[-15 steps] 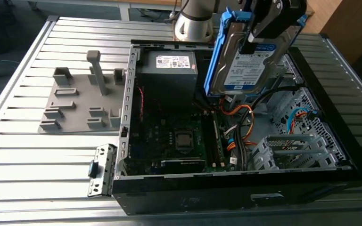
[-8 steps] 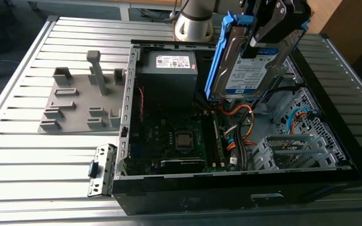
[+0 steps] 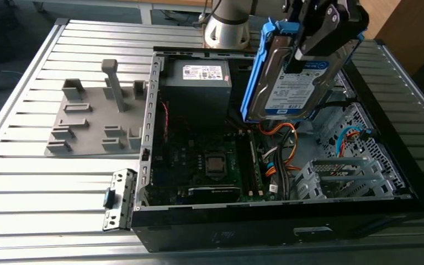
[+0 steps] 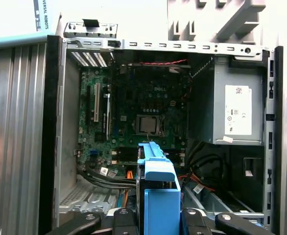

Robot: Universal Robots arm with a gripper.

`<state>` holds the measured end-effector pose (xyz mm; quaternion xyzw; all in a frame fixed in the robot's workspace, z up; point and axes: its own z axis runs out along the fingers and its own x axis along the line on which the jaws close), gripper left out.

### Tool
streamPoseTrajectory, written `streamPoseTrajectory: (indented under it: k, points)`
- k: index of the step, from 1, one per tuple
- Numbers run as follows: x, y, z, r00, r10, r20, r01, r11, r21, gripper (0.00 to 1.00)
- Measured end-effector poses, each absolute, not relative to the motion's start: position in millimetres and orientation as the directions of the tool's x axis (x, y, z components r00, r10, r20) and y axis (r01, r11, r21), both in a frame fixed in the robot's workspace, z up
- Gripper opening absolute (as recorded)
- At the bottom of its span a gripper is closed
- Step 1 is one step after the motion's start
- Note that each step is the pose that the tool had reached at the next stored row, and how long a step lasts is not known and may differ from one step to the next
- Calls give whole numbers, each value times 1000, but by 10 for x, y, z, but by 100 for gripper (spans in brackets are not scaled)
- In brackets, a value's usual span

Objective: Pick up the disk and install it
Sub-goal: 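Pick up the disk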

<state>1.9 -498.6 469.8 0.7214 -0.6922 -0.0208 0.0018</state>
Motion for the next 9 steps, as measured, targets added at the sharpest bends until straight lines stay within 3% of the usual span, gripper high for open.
streamPoseTrajectory:
  k: [9]
  points:
    - [21,-5105,4693,41,-999,-27,-999,-42,31,36]
